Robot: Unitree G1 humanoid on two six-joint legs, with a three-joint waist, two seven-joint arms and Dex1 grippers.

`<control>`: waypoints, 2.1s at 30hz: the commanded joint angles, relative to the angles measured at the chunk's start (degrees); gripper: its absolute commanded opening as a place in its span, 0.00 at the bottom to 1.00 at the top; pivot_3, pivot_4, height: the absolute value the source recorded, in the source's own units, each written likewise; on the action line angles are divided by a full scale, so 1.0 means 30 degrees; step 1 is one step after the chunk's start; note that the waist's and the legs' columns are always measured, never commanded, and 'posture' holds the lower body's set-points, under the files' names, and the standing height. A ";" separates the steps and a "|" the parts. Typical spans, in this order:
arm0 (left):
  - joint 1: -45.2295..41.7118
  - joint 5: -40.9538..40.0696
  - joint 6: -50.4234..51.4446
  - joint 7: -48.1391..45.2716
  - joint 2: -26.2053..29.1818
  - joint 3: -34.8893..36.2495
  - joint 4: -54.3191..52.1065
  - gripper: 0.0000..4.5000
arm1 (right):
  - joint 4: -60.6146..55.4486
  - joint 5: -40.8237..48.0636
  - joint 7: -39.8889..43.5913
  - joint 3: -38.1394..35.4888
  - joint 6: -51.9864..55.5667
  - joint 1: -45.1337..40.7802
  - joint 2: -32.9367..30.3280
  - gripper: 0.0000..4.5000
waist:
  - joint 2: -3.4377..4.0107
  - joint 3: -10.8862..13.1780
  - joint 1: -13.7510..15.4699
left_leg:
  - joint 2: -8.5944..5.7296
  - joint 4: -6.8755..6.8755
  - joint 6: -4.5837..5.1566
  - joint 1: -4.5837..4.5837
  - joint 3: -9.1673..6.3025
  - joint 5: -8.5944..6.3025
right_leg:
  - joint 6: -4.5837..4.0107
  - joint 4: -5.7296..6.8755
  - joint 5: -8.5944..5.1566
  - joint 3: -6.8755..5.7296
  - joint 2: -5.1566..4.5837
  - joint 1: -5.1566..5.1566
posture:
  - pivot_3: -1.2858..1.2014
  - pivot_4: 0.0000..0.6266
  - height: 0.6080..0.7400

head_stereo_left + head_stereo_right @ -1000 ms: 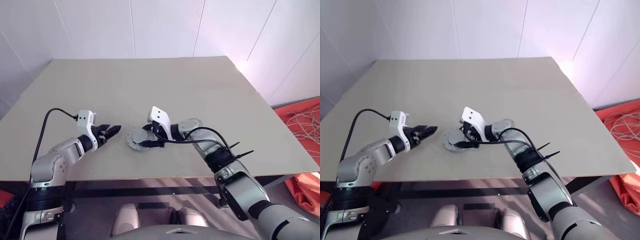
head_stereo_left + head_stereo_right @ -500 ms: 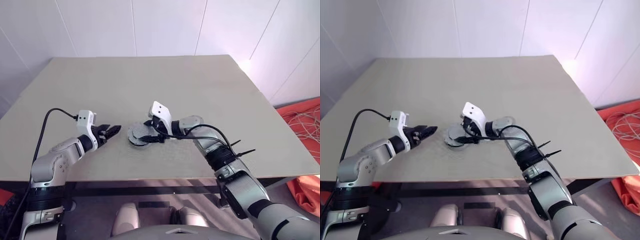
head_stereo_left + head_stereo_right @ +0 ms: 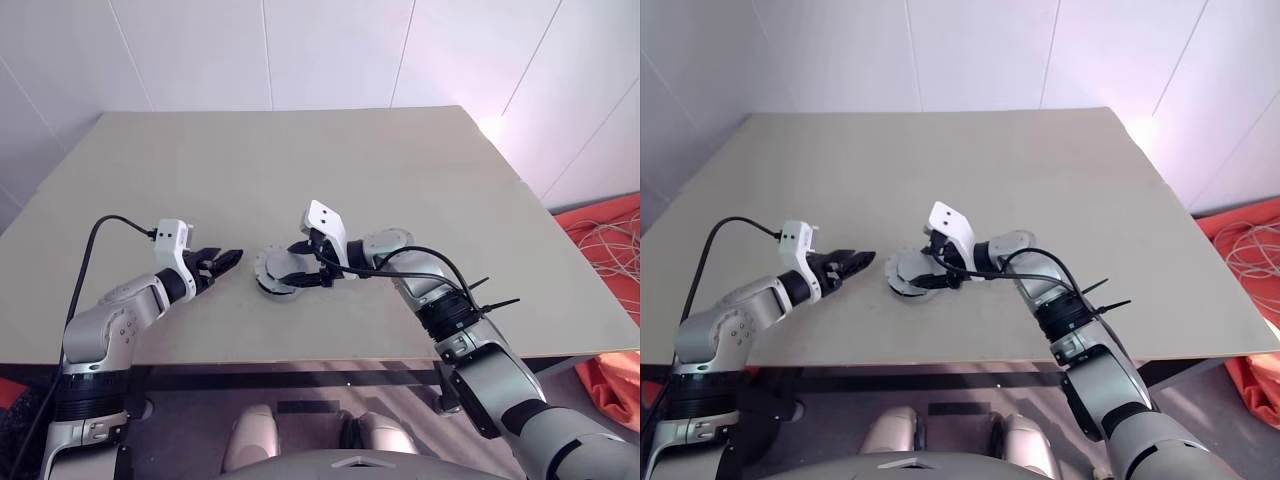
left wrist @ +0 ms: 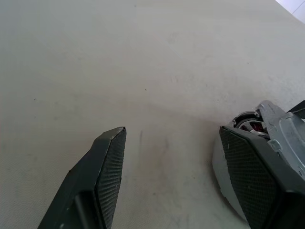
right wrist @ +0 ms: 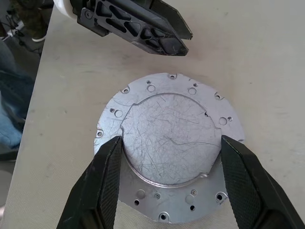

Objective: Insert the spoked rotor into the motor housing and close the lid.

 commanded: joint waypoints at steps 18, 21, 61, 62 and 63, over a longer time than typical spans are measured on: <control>-0.0300 -0.0167 -0.0258 0.0018 0.0109 0.0285 -0.0545 0.74 | 0.1083 -0.0642 -0.0316 0.0124 -0.1309 -0.0248 0.0318 0.68 | -0.0002 -0.0002 0.0007 | -0.0002 0.0000 0.0000 0.0032 0.0002 0.0001 | -0.0072 0.0005 0.0042 0.0000 0.0000 0.0037 | 0.52 0.00 1.00; -0.0300 -0.0164 -0.0292 -0.0024 0.0121 0.0288 -0.0502 0.74 | 0.1093 -0.0717 -0.0330 0.0160 -0.1332 -0.0198 0.0327 0.68 | -0.0002 -0.0002 0.0007 | -0.0001 0.0000 0.0000 0.0032 0.0001 0.0000 | -0.0083 0.0004 0.0048 -0.0001 0.0000 0.0036 | 0.52 0.00 1.00; -0.1730 -0.3852 0.2773 0.1711 -0.4044 0.0600 -0.0202 0.34 | 0.3700 -0.1666 -0.0762 0.0613 -0.2539 -0.0293 0.0463 0.68 | -0.0002 -0.0010 0.0007 | -0.0001 -0.0011 -0.0012 0.0308 0.0004 0.0007 | 0.0021 -0.0009 -0.0012 0.0001 -0.0002 0.0358 | 0.52 0.00 1.00; -0.1747 -0.3991 0.2939 0.1741 -0.4048 0.0634 -0.0198 0.26 | 0.3670 -0.1665 -0.0769 0.0595 -0.2531 -0.0279 0.0431 0.68 | -0.0001 -0.0010 0.0005 | -0.0001 -0.0012 -0.0012 0.0307 0.0004 0.0007 | 0.0021 -0.0009 -0.0012 0.0001 -0.0003 0.0354 | 0.52 0.00 1.00; -0.1744 -0.4129 0.3087 0.1770 -0.4052 0.0681 -0.0176 0.18 | 0.3647 -0.1663 -0.0784 0.0581 -0.2522 -0.0265 0.0414 0.68 | -0.0001 -0.0010 0.0000 | -0.0002 -0.0012 -0.0012 0.0310 0.0004 0.0007 | 0.0021 -0.0009 -0.0012 0.0001 -0.0003 0.0352 | 0.52 0.00 1.00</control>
